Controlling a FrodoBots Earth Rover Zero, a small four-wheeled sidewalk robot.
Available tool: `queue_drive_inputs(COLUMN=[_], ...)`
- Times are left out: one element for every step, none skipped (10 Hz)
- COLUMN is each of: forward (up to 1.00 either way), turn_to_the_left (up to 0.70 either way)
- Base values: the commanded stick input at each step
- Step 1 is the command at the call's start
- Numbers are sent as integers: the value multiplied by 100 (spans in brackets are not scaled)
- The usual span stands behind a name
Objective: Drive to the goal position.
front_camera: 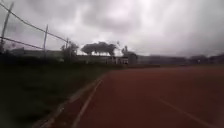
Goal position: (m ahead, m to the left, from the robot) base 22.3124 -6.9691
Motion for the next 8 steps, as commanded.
queue_drive_inputs(forward=[70,70,70,70,70,70,70,70], turn_to_the_left=[0,0,0,0,0,0,0,0])
